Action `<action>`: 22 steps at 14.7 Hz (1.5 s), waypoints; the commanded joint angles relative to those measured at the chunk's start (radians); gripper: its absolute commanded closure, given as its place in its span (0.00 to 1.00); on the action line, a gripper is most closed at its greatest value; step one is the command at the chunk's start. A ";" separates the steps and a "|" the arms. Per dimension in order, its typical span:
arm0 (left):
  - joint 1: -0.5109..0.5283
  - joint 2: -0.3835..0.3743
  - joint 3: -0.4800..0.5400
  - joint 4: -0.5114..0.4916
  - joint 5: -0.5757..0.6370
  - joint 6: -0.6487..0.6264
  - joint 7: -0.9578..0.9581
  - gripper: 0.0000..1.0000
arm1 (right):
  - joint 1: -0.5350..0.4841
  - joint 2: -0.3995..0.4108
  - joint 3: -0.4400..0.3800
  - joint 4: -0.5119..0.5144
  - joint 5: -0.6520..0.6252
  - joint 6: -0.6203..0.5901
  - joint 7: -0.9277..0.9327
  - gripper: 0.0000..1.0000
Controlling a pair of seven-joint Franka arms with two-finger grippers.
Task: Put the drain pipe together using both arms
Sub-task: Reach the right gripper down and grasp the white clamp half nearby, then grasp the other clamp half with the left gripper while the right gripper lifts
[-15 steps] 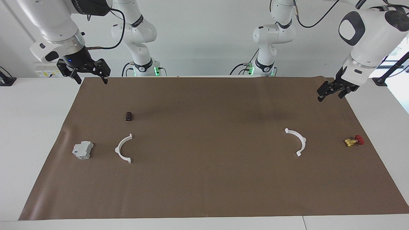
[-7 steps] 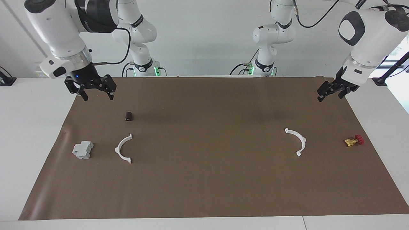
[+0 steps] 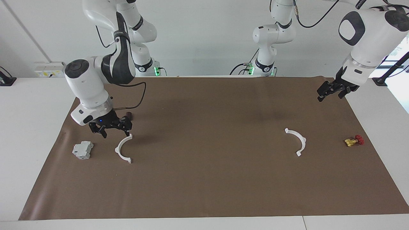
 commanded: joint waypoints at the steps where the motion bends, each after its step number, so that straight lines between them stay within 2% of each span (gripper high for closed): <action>1: -0.001 -0.015 0.001 -0.010 -0.013 0.005 0.001 0.00 | -0.034 0.035 0.007 -0.018 0.015 0.056 -0.082 0.00; 3: -0.001 -0.015 0.001 -0.010 -0.013 0.005 0.001 0.00 | -0.053 0.096 0.007 -0.015 0.015 0.124 -0.127 0.00; 4: -0.001 -0.015 0.001 -0.010 -0.013 0.005 0.001 0.00 | -0.068 0.112 0.008 -0.012 0.015 0.132 -0.148 0.03; 7: -0.001 -0.015 0.001 -0.010 -0.013 0.005 0.001 0.00 | -0.065 0.123 0.008 -0.008 0.016 0.135 -0.142 0.21; 10: -0.001 -0.015 0.001 -0.010 -0.013 0.005 0.001 0.00 | -0.062 0.149 0.008 0.009 0.018 0.155 -0.142 0.25; 16: -0.001 -0.023 0.001 -0.014 -0.013 -0.011 -0.008 0.00 | -0.065 0.155 0.010 0.008 0.018 0.156 -0.150 0.47; 19: -0.003 -0.029 0.001 -0.056 -0.013 0.072 0.002 0.00 | -0.064 0.155 0.008 0.003 0.018 0.156 -0.150 0.50; 20: -0.006 -0.029 0.000 -0.072 -0.013 0.101 0.002 0.00 | -0.062 0.155 0.010 0.003 0.018 0.156 -0.150 0.55; 22: -0.007 -0.003 0.000 -0.085 -0.011 0.139 0.002 0.00 | -0.062 0.155 0.010 0.000 0.018 0.156 -0.150 0.57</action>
